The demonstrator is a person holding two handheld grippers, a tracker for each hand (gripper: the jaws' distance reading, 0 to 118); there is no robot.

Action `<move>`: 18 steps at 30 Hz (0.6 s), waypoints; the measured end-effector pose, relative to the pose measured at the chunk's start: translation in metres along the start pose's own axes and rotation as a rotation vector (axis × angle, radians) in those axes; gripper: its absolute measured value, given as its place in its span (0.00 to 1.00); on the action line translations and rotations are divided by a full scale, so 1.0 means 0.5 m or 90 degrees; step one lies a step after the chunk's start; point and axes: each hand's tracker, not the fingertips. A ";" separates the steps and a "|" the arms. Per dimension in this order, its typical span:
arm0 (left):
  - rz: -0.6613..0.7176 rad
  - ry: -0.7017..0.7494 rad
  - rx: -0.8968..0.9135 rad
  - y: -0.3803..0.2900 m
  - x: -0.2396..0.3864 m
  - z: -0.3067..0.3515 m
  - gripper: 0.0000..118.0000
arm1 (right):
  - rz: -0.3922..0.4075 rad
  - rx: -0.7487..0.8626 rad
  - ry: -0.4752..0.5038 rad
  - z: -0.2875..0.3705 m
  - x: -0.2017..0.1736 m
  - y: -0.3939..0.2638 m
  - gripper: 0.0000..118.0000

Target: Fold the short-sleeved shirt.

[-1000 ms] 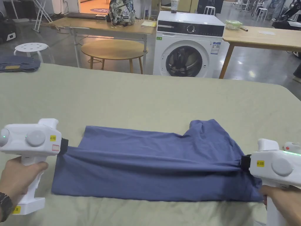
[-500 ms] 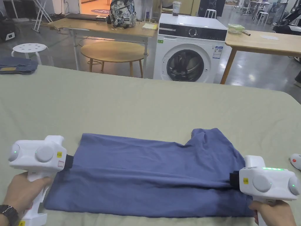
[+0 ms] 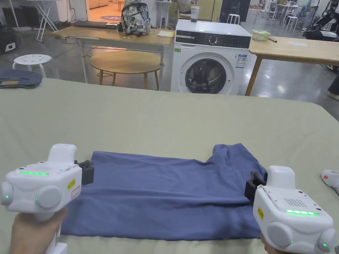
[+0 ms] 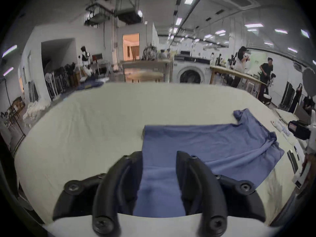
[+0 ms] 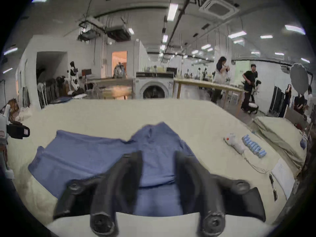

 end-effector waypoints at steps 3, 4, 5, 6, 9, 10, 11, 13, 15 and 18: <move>-0.020 0.001 0.050 -0.010 0.027 0.044 0.10 | 0.017 0.038 0.002 0.032 -0.022 -0.003 0.13; -0.025 0.001 0.059 -0.013 0.035 0.057 0.03 | 0.016 0.041 0.000 0.043 -0.028 -0.001 0.10; -0.034 0.005 0.067 -0.017 0.041 0.067 0.00 | 0.013 0.050 0.000 0.053 -0.032 0.000 0.03; -0.042 0.010 0.076 -0.021 0.048 0.078 0.00 | 0.005 0.063 0.000 0.062 -0.035 0.000 0.00; -0.042 0.019 0.083 -0.034 0.055 0.102 0.00 | -0.010 0.079 0.012 0.082 -0.039 0.002 0.00; -0.037 0.019 0.086 -0.038 0.053 0.109 0.00 | -0.009 0.079 0.015 0.088 -0.042 0.002 0.00; -0.034 0.024 0.086 -0.041 0.052 0.113 0.00 | -0.008 0.080 0.018 0.093 -0.043 0.001 0.00; -0.032 0.035 0.078 -0.052 0.044 0.117 0.00 | -0.009 0.083 0.020 0.101 -0.047 -0.002 0.00; -0.017 0.028 0.034 -0.059 0.023 0.111 0.00 | -0.010 0.080 0.024 0.099 -0.048 -0.009 0.00; 0.002 0.007 -0.035 -0.072 -0.020 0.085 0.00 | -0.009 0.066 0.029 0.098 -0.049 -0.018 0.00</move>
